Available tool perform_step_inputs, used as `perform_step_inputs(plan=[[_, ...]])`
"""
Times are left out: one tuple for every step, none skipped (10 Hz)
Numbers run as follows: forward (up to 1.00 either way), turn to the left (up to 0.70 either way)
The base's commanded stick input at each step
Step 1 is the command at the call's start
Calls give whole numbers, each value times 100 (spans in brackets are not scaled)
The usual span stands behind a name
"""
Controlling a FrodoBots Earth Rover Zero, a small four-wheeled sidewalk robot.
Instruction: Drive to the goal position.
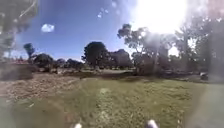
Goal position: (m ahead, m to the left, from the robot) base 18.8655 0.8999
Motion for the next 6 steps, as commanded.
perform_step_inputs(plan=[[70,0],[70,0],[70,0],[70,0],[70,0],[70,0]])
